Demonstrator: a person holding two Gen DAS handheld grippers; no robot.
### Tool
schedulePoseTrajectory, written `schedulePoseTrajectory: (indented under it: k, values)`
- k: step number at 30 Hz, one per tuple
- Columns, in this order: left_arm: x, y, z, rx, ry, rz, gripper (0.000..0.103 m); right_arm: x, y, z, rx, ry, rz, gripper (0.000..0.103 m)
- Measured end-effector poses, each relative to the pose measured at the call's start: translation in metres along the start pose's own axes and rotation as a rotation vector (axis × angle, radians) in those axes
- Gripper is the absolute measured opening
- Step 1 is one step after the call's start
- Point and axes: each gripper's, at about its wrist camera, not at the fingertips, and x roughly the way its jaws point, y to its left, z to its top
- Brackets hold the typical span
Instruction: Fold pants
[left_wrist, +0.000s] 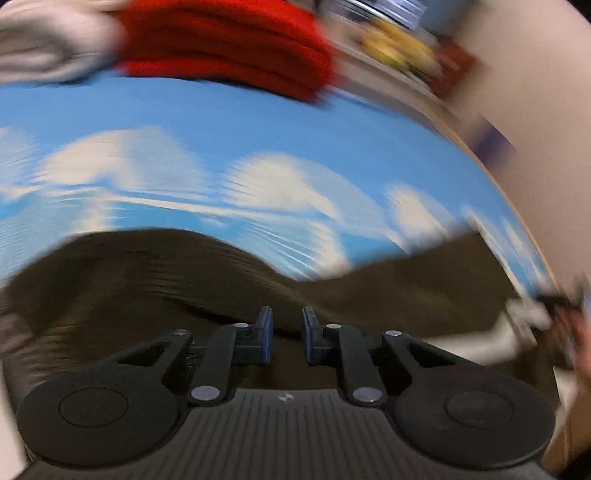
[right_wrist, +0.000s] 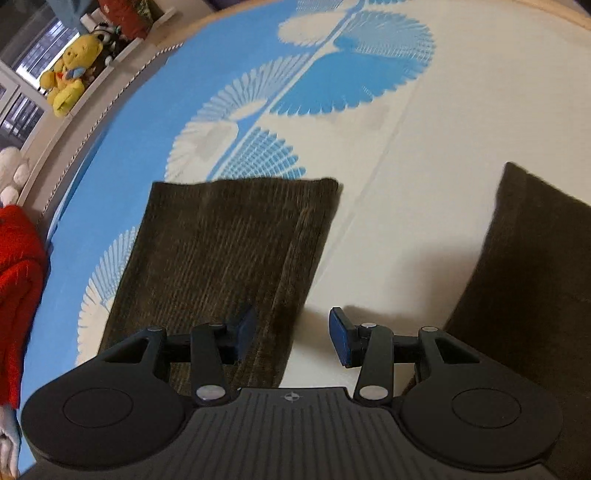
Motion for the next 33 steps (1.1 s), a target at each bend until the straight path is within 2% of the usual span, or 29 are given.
schedulePoseTrajectory:
  k: [2,4,7,9,11,13,14,16,18,20,22,23,24,25,28,30,31,33]
  values:
    - [0.015,-0.034,-0.01,0.127,0.047,-0.045,0.018,0.004,0.0,-0.001,-0.006,-0.013,0.005,0.046]
    - [0.033,-0.062,-0.022,0.218,0.089,-0.058,0.02,0.005,0.005,0.0,-0.035,-0.033,0.02,0.046]
    - [0.06,-0.092,-0.038,0.31,0.151,-0.044,0.032,0.011,0.009,0.002,-0.079,-0.045,0.033,0.046]
    - [0.075,-0.103,-0.047,0.363,0.177,-0.01,0.041,0.014,0.012,0.003,-0.097,-0.063,0.015,0.038]
    - [0.087,-0.109,-0.056,0.4,0.189,0.031,0.04,0.018,0.011,0.005,-0.088,-0.065,0.003,0.013]
    - [0.098,-0.109,-0.056,0.41,0.212,0.085,0.013,0.02,0.008,0.008,-0.064,-0.064,0.016,0.009]
    - [0.101,-0.107,-0.054,0.401,0.217,0.111,0.006,0.021,0.008,0.009,-0.063,-0.064,0.019,0.007]
    - [0.099,-0.1,-0.046,0.344,0.202,0.11,0.005,0.02,0.012,0.011,-0.069,-0.072,0.036,0.005]
    - [0.092,-0.094,-0.036,0.31,0.146,0.128,0.004,0.006,0.021,0.018,-0.074,-0.117,0.121,0.004]
    - [0.079,-0.09,-0.026,0.278,0.075,0.127,0.003,-0.03,0.043,0.032,-0.081,-0.228,0.273,0.003]
    - [0.071,-0.086,-0.022,0.265,0.031,0.13,0.003,-0.072,0.057,0.041,-0.1,-0.371,0.381,0.002]
    - [0.07,-0.084,-0.021,0.266,0.03,0.115,0.003,-0.088,0.059,0.041,-0.122,-0.447,0.365,0.002]
    - [0.07,-0.083,-0.023,0.273,0.045,0.085,0.003,-0.092,0.058,0.039,-0.128,-0.486,0.286,0.001]
    - [0.071,-0.083,-0.026,0.286,0.08,0.04,0.003,-0.083,0.049,0.039,-0.104,-0.457,0.158,0.001]
    - [0.078,-0.095,-0.04,0.403,0.195,-0.04,0.003,-0.023,0.005,0.031,-0.027,-0.191,-0.17,0.002]
    - [0.078,-0.099,-0.047,0.456,0.22,-0.047,0.003,-0.004,-0.027,0.028,0.084,-0.098,-0.236,0.002]
    - [0.076,-0.1,-0.047,0.468,0.217,-0.052,0.003,-0.006,-0.034,0.03,0.115,-0.098,-0.217,0.002]
    - [0.073,-0.097,-0.043,0.444,0.209,-0.076,0.003,-0.019,-0.026,0.034,0.088,-0.154,-0.164,0.002]
